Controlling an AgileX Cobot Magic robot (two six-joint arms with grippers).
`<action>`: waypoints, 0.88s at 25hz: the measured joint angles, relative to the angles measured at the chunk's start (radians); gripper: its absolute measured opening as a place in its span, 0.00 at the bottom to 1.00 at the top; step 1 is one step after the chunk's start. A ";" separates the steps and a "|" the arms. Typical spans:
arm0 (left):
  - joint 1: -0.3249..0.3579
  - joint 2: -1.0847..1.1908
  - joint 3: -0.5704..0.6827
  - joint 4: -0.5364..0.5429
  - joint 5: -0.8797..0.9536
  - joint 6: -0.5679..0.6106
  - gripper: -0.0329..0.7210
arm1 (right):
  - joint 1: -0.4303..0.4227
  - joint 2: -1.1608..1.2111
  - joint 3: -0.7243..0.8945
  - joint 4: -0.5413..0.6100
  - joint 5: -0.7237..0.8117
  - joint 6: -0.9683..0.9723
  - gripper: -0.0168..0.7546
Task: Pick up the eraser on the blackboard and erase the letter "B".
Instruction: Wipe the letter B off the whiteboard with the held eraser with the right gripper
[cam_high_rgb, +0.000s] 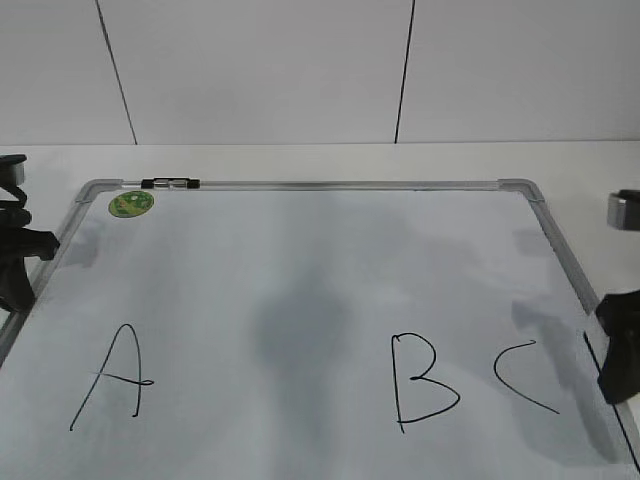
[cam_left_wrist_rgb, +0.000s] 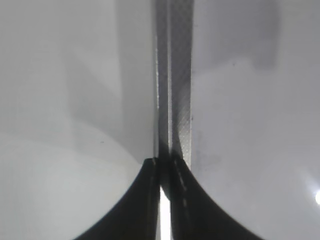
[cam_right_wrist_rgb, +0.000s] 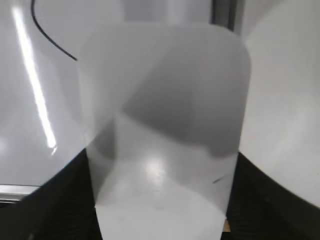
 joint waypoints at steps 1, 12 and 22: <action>0.000 0.000 0.000 0.000 0.000 0.000 0.07 | 0.003 -0.007 -0.019 0.005 0.010 0.002 0.70; 0.000 0.000 0.000 0.000 0.000 0.000 0.07 | 0.308 0.111 -0.172 0.022 0.013 0.108 0.70; 0.000 0.000 0.000 0.000 0.000 0.000 0.07 | 0.337 0.352 -0.358 0.024 -0.019 0.114 0.70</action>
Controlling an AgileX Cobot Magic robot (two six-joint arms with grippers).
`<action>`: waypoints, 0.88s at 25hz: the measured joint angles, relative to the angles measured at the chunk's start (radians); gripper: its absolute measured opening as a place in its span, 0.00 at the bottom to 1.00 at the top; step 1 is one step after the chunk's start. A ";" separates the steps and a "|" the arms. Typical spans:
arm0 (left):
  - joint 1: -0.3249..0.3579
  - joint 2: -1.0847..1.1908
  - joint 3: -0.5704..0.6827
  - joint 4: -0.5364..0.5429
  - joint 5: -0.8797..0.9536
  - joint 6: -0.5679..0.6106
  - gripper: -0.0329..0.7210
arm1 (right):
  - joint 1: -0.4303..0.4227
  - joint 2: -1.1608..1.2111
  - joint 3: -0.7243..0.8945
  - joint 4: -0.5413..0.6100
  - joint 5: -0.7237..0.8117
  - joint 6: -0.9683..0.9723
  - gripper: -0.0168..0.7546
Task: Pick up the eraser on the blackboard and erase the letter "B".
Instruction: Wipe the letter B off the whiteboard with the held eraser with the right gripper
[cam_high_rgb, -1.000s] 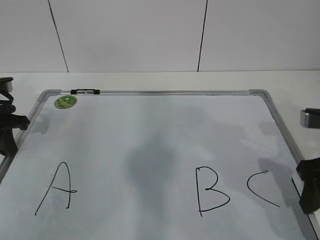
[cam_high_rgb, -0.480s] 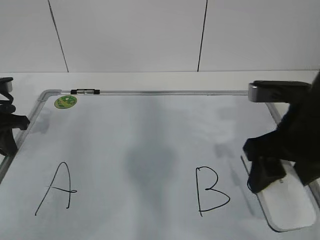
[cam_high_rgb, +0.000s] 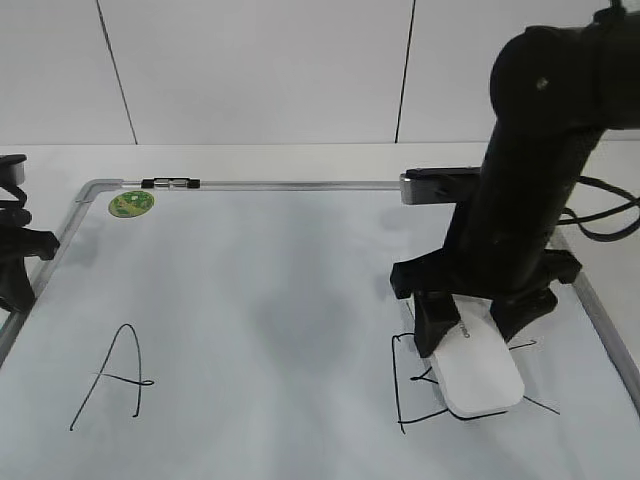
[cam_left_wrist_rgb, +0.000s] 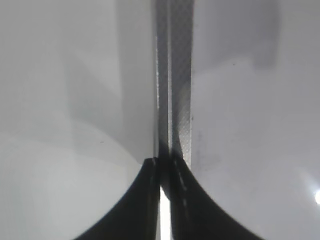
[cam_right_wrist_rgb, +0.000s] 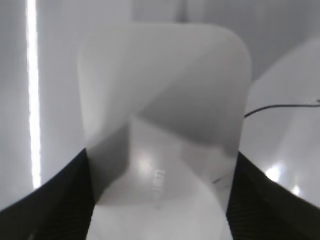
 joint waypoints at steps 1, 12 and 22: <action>0.000 0.000 0.000 0.000 0.000 0.000 0.07 | 0.000 0.023 -0.013 0.000 -0.002 0.000 0.70; 0.000 0.000 0.000 0.000 0.000 0.000 0.07 | 0.000 0.165 -0.053 0.002 -0.002 -0.023 0.70; 0.000 0.000 0.000 0.002 0.005 0.000 0.07 | 0.133 0.189 -0.072 0.026 -0.002 -0.072 0.70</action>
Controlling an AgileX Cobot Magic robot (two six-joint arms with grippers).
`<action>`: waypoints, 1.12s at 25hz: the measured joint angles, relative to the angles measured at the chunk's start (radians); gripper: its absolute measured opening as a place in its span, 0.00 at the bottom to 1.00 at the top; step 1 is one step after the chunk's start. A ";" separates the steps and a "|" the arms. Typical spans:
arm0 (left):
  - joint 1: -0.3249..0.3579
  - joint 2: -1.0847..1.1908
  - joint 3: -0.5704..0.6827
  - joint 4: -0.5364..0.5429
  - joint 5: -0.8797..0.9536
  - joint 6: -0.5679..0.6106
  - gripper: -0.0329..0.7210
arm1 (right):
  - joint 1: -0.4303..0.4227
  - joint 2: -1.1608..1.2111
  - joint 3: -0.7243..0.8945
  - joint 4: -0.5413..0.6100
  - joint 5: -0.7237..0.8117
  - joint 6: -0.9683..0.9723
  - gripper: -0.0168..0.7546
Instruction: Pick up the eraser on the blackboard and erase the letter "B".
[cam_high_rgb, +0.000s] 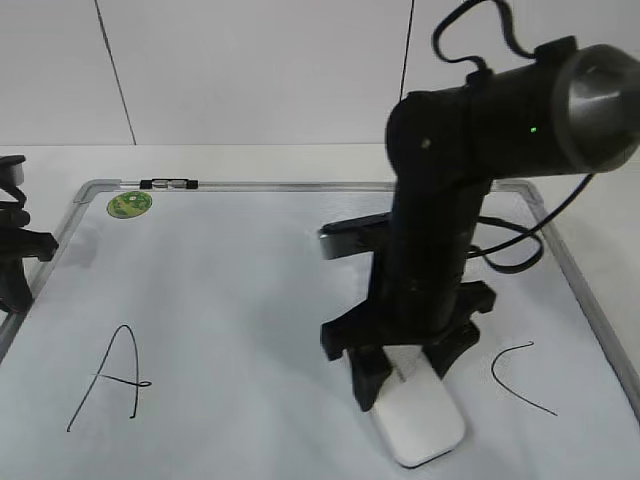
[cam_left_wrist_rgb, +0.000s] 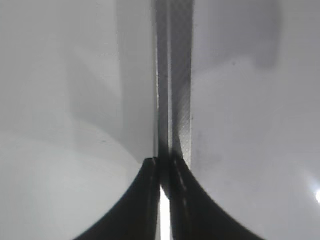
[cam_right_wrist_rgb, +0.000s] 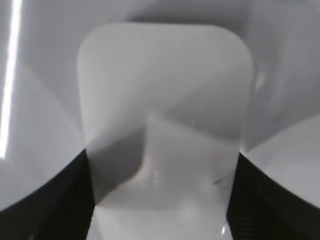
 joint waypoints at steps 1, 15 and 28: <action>0.000 0.000 0.000 0.000 0.000 0.000 0.07 | 0.040 0.007 -0.009 0.008 0.000 -0.005 0.70; 0.000 0.000 0.000 0.002 0.000 0.000 0.07 | 0.226 0.087 -0.134 0.101 0.035 -0.024 0.70; 0.000 0.000 0.000 0.002 0.000 0.000 0.07 | -0.081 0.087 -0.139 0.069 0.045 -0.028 0.70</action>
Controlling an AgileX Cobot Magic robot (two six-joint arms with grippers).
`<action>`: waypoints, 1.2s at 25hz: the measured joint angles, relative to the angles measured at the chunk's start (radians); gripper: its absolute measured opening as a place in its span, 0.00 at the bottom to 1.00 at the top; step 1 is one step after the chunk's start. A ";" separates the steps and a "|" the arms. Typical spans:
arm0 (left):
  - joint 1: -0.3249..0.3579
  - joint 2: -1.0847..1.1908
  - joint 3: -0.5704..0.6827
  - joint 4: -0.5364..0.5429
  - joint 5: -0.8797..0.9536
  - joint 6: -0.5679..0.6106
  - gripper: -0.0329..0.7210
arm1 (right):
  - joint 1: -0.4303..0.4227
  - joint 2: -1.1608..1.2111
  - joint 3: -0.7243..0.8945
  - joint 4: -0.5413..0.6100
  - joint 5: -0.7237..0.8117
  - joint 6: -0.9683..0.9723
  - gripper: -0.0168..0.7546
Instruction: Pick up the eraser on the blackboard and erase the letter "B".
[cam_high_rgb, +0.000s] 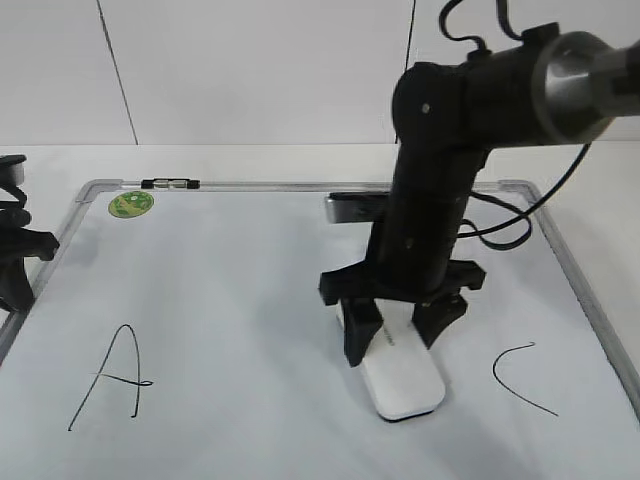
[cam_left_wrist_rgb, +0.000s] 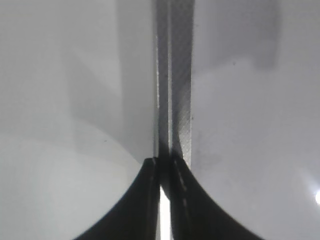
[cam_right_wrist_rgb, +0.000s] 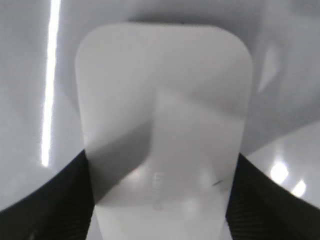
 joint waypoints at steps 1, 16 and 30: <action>0.000 0.000 0.000 0.000 0.000 0.000 0.07 | -0.022 0.000 0.000 -0.006 0.000 0.000 0.70; 0.000 0.000 0.000 -0.002 0.001 0.000 0.07 | -0.067 -0.002 -0.001 -0.045 -0.018 -0.001 0.70; 0.000 0.000 0.000 -0.002 0.005 0.000 0.07 | 0.257 0.021 -0.075 -0.056 -0.034 -0.027 0.70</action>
